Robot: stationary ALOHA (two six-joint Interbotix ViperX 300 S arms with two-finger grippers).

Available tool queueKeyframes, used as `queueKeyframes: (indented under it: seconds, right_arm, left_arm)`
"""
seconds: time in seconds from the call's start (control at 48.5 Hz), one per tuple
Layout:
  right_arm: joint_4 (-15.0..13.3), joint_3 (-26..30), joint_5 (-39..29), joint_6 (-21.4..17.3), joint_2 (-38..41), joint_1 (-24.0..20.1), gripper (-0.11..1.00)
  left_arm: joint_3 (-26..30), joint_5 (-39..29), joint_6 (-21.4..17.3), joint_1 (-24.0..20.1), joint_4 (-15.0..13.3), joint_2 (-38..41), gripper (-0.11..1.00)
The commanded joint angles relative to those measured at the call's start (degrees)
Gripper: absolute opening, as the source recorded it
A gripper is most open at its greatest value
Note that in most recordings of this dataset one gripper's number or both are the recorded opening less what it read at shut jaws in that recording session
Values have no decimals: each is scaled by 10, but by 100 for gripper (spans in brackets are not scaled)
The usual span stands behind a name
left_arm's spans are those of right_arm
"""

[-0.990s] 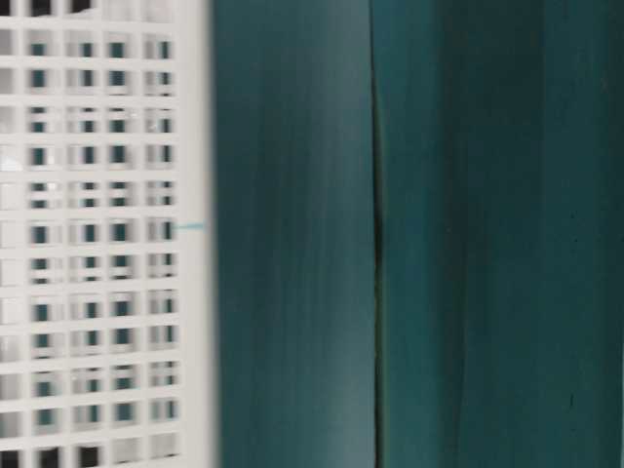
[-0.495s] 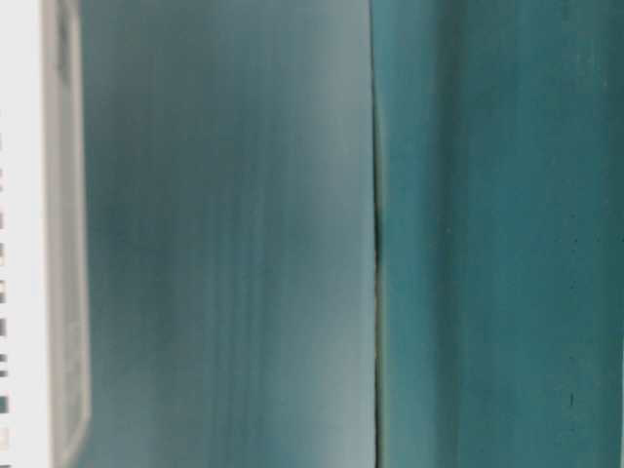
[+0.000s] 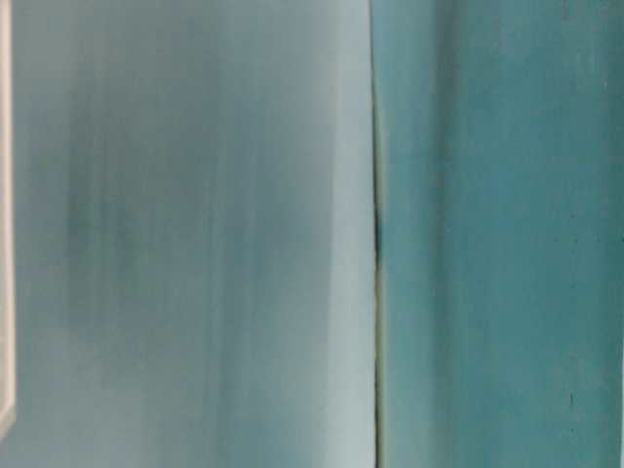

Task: Lift the white basket with both hands.
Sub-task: 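Hold the basket raised with both grippers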

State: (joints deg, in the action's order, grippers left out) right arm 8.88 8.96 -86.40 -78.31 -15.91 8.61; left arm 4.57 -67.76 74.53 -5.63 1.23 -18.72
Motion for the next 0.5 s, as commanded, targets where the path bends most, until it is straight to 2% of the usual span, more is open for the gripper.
queueKeyframes:
  seconds: [0.0,0.206,0.474]
  right_arm:
    - [9,18,12,12,15,-31,18]
    - [7,47,11,13,13,-29,18]
    - [8,43,12,18,18,-29,18]
  left_arm:
    - [66,10,-49,3,1,8,9]
    - [105,-11,-54,4,3,15,9]
    - [110,-18,-53,5,3,24,9]
